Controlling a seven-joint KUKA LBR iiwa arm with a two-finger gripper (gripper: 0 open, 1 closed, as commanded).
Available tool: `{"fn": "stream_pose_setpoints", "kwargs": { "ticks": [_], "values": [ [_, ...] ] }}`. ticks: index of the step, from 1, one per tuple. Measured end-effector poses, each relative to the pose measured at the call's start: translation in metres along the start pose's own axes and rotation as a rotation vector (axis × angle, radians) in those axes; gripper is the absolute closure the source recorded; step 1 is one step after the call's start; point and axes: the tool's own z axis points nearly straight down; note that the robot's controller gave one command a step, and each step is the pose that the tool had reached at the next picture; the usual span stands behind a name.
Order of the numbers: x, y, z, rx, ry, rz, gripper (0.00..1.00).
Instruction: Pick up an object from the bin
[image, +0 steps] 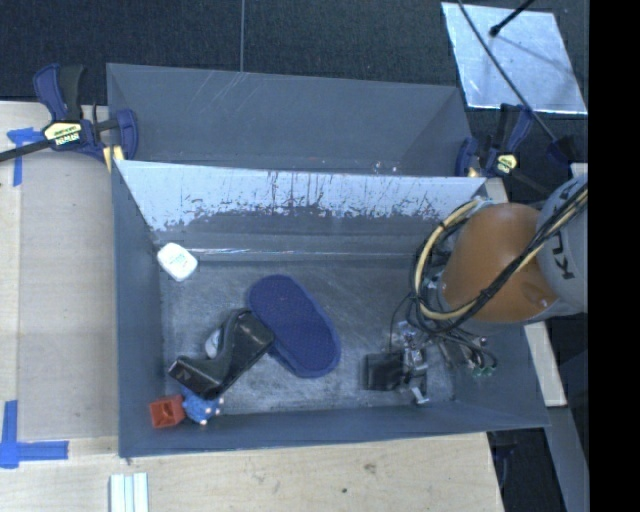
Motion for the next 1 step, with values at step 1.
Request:
{"fn": "stream_pose_setpoints", "kwargs": {
  "ticks": [1],
  "values": [
    [-0.0229, -0.0137, -0.127, 0.003, -0.01, -0.015, 1.0]
  ]
}}
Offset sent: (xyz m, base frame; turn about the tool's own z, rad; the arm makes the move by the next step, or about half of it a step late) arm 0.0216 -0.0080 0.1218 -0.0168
